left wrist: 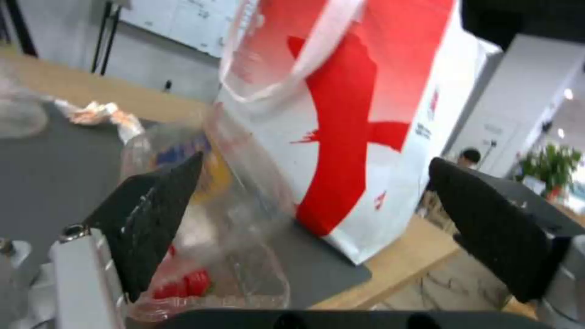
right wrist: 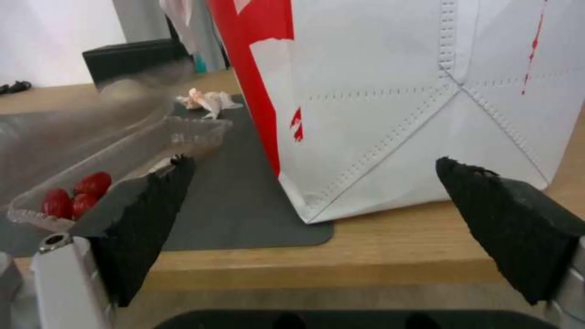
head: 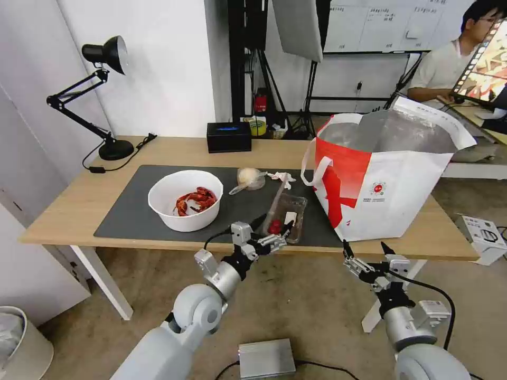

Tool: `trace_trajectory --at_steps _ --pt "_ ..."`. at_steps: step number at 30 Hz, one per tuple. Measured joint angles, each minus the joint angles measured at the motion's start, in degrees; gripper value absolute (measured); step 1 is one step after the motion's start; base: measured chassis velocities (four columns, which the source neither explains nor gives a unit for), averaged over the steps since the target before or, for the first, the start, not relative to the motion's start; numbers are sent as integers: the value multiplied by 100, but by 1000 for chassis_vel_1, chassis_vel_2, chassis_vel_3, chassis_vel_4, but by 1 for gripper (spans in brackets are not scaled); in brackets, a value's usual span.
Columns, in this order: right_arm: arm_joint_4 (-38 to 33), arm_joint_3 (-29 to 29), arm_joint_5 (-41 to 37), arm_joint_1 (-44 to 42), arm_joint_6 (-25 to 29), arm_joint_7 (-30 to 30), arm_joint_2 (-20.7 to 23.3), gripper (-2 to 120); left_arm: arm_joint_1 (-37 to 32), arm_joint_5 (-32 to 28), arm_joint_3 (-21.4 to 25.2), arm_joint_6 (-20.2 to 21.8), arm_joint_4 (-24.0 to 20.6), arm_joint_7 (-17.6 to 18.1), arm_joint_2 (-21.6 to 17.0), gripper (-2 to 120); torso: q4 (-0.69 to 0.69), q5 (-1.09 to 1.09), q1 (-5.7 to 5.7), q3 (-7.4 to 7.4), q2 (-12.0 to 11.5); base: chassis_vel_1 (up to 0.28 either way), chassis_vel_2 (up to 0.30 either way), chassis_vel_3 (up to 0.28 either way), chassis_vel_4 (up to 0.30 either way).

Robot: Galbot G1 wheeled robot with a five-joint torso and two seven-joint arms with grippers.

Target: Pick up the trash from the table and place it into the takeout bag.

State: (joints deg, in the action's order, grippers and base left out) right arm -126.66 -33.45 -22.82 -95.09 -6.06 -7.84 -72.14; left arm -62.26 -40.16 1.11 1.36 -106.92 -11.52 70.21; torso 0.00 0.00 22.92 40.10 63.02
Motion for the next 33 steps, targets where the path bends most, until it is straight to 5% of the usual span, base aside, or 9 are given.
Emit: trace_trajectory --at_steps 7,13,26,33 --pt "-4 25 5 -43 13 0 -51 100 79 787 32 -356 220 -281 10 100 0 0 0 0 0 0 0 0 0" --pt "-63 137 -217 -23 38 36 -88 100 324 1265 74 -432 480 69 38 97 0 0 0 0 0 0 0 0 0" --pt "-227 420 -2215 427 -208 -69 -174 100 692 2326 -55 -340 652 159 -241 45 0 -1 0 0 0 0 0 0 0" --pt "-75 562 -2546 750 -348 -154 -289 100 710 2656 -149 -339 668 87 -207 23 0 0 0 0 0 0 0 0 0"
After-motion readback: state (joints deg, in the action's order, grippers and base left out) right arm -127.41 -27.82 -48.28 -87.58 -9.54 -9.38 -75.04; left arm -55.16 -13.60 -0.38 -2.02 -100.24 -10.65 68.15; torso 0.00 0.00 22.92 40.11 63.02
